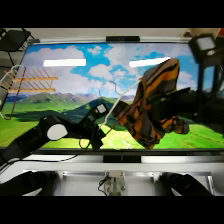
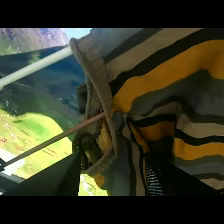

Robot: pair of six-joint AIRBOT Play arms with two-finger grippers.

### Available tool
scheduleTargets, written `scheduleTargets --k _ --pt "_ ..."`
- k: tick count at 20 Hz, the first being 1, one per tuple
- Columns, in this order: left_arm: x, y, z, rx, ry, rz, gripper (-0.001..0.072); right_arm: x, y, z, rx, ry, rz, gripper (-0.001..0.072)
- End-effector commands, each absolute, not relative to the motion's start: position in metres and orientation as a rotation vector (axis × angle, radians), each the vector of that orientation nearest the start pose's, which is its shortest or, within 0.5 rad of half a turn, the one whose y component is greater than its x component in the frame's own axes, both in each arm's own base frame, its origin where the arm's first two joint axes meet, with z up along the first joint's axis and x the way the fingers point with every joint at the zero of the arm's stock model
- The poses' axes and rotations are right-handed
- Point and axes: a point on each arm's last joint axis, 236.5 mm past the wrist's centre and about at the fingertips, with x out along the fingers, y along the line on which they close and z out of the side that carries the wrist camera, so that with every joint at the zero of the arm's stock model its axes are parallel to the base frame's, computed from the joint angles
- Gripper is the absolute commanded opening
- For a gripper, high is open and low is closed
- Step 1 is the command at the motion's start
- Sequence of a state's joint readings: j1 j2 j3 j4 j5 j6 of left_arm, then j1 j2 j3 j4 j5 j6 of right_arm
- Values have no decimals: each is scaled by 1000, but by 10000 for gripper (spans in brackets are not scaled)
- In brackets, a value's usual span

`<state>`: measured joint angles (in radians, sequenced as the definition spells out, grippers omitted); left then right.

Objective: Fold the shirts.

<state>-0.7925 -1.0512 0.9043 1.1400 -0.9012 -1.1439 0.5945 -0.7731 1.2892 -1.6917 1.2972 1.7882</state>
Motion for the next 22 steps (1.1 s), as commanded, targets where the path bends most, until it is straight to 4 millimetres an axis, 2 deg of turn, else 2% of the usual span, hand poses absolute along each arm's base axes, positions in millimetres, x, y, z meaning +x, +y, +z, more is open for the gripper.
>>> scheduleTargets --k 1,4,8,11,12,13,14,17,19,20,22 --pt "205 -319 37 335 969 -1089 54 293 172 203 -109 683 413 504" --pt "199 -319 35 330 993 -1102 53 318 187 216 -108 566 428 504" --pt "197 -320 36 321 998 -1106 53 333 196 198 -134 596 421 504" --pt "194 -323 38 302 1002 -1117 54 345 200 191 -162 583 412 500" --pt "194 -323 38 301 1002 -1117 53 348 199 188 -169 587 403 363" --pt "193 -323 38 299 1005 -1119 54 347 199 188 -170 591 401 132" --pt "192 -323 37 301 1008 -1120 54 346 197 190 -161 594 397 61" --pt "190 -322 34 306 1027 -1123 54 332 202 221 -77 542 443 60" --pt "188 -321 27 302 1063 -1115 54 312 218 244 5 509 540 59" --pt "188 -321 22 304 1075 -1113 53 302 228 246 36 521 594 60" --pt "190 -322 19 304 1080 -1108 53 286 247 236 74 593 681 60"
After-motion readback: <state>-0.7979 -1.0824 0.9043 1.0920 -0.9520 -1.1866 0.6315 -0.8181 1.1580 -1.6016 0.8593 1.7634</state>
